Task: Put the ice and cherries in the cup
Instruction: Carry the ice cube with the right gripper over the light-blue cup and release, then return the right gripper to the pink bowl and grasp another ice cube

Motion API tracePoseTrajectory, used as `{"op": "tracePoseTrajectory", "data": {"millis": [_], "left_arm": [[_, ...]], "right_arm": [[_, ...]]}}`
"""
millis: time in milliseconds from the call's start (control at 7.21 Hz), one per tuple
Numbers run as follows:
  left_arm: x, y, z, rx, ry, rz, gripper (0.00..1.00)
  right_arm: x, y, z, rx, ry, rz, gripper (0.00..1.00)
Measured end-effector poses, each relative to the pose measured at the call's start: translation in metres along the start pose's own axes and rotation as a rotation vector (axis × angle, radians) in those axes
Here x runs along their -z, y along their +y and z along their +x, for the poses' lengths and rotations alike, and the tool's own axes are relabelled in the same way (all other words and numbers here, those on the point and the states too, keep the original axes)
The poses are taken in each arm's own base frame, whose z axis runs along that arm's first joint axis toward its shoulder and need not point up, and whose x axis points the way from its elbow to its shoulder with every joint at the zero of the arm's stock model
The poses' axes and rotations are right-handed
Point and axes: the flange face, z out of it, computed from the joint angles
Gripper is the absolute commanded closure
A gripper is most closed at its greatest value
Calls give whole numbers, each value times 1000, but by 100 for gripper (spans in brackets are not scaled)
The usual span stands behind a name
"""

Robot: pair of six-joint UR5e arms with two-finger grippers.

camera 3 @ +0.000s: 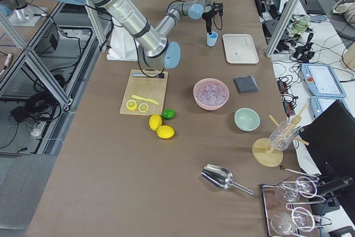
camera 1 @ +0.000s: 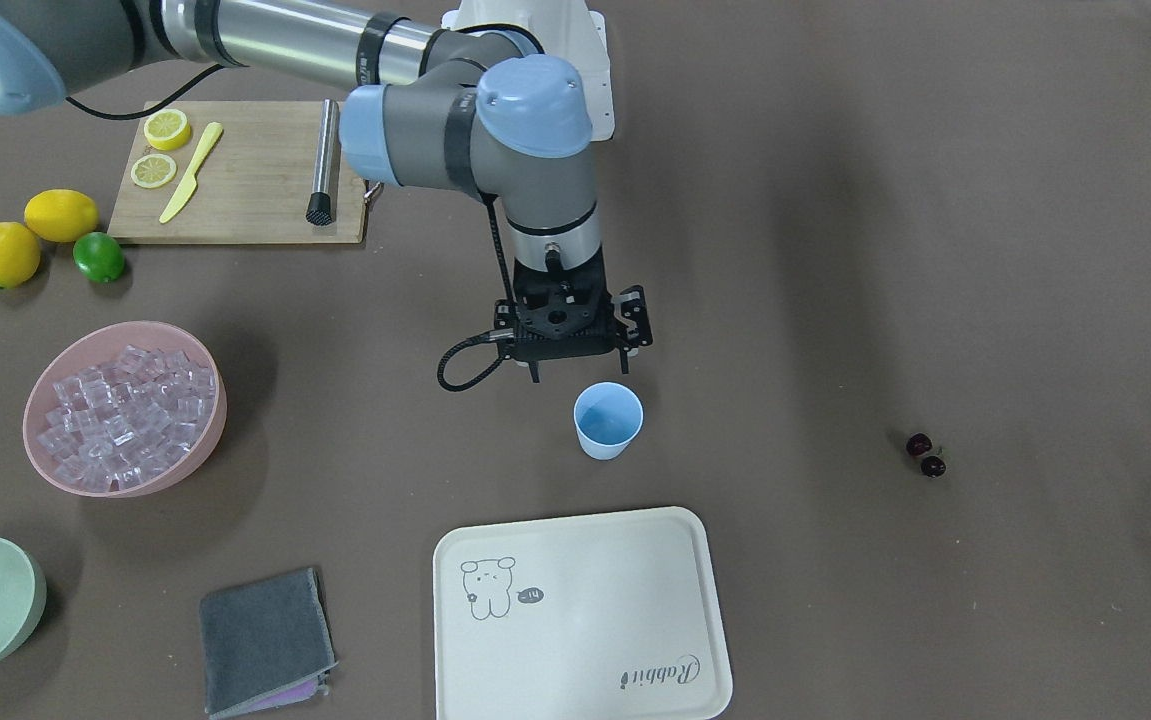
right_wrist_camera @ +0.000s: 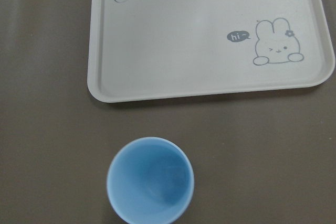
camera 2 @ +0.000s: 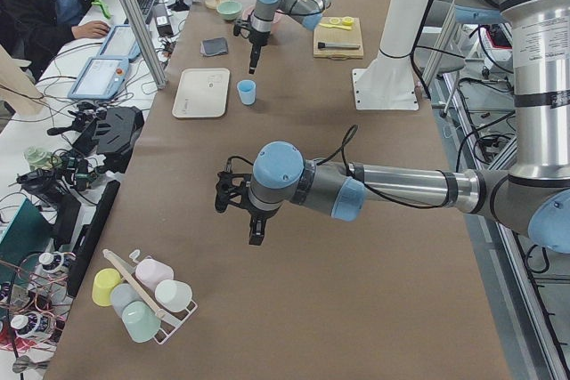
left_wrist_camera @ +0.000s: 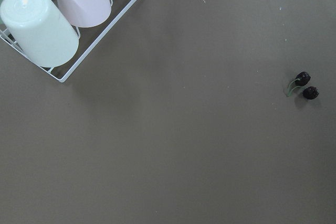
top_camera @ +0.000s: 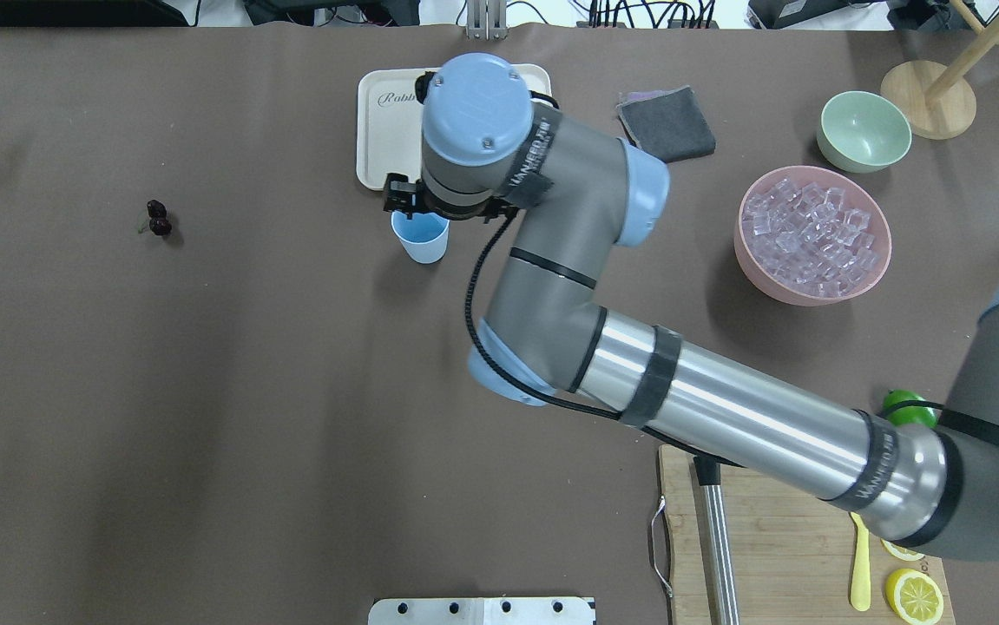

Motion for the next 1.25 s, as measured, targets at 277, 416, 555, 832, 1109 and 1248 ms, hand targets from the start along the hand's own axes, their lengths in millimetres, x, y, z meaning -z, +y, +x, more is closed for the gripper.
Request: {"op": "tracePoseTrajectory", "data": {"millis": [277, 416, 555, 832, 1109, 1248], "left_arm": [[0, 0, 0, -1, 0, 1, 2], [0, 0, 0, -1, 0, 1, 2], [1, 0, 1, -3, 0, 3, 2], [3, -1, 3, -6, 1, 6, 2], [4, -2, 5, -9, 1, 10, 2], [5, -2, 7, -12, 2, 13, 2]], "right_arm": [[21, 2, 116, 86, 17, -31, 1], [29, -9, 187, 130, 44, -56, 1], [30, -14, 262, 201, 94, -84, 2], [29, -9, 379, 324, 194, -137, 5], [27, 0, 421, 351, 252, -153, 15], [25, 3, 430, 355, 279, -150, 17]]}}
